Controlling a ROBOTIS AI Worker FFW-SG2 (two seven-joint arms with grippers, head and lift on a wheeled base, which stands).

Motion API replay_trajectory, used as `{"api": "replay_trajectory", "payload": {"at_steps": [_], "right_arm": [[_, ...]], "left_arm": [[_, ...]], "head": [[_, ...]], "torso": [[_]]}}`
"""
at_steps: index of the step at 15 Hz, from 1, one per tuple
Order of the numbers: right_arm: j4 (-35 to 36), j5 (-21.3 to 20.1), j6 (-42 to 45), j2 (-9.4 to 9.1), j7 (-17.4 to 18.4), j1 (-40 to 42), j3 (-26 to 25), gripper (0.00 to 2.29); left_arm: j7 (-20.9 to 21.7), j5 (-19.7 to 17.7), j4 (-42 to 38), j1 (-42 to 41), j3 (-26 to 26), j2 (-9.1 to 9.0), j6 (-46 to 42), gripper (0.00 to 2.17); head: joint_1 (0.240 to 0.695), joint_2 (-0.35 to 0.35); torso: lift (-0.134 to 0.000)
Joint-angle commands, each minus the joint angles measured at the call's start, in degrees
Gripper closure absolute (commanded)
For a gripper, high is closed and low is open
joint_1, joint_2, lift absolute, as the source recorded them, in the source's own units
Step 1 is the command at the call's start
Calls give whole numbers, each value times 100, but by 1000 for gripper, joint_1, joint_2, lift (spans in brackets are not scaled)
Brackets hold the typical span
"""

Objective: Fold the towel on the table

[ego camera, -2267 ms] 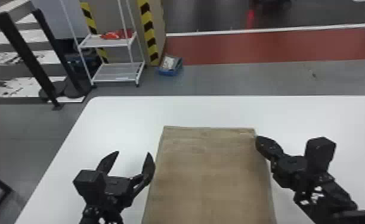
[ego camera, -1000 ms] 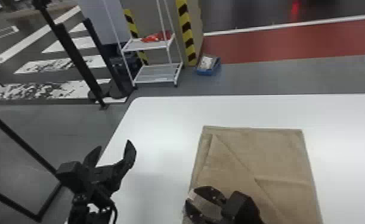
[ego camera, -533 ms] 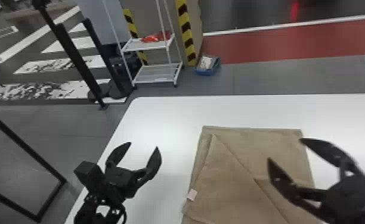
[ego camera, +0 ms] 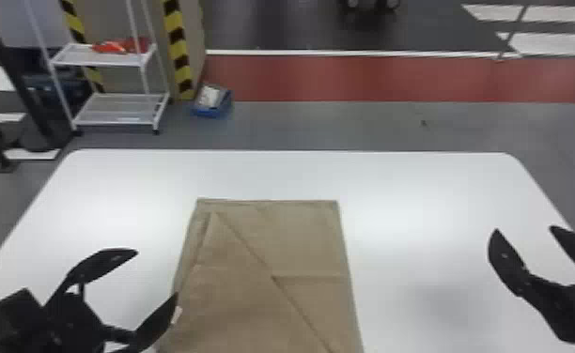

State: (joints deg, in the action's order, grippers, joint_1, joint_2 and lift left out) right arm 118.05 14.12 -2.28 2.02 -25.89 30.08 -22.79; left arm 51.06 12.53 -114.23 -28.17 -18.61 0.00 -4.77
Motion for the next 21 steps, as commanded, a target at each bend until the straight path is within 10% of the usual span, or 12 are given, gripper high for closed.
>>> {"api": "replay_trajectory", "payload": {"at_steps": [1,5,11,21], "right_arm": [[-379,258,109,-70,-39,-46,-666,70],[-581,627,127,-131,-206,-64,-1228,73],[-792,759,109,-122,-373,-275,-1290,73],[-951,794,109,-105,-434,-380,-1298,73]], "left_arm": [[352,619,-319,-110,235,-15,227,70],[1328,1876,-961,-215,604,-15,1018,83],[1793,3098,-1189,-189,789,-15,1809,184],[1319,3502,-1128,-189,938,-15,2020,272]], "head": [[695,-119],[695,-333],[695,-350],[695,-350]], "torso": [[-115],[-115],[-115],[-115]]}}
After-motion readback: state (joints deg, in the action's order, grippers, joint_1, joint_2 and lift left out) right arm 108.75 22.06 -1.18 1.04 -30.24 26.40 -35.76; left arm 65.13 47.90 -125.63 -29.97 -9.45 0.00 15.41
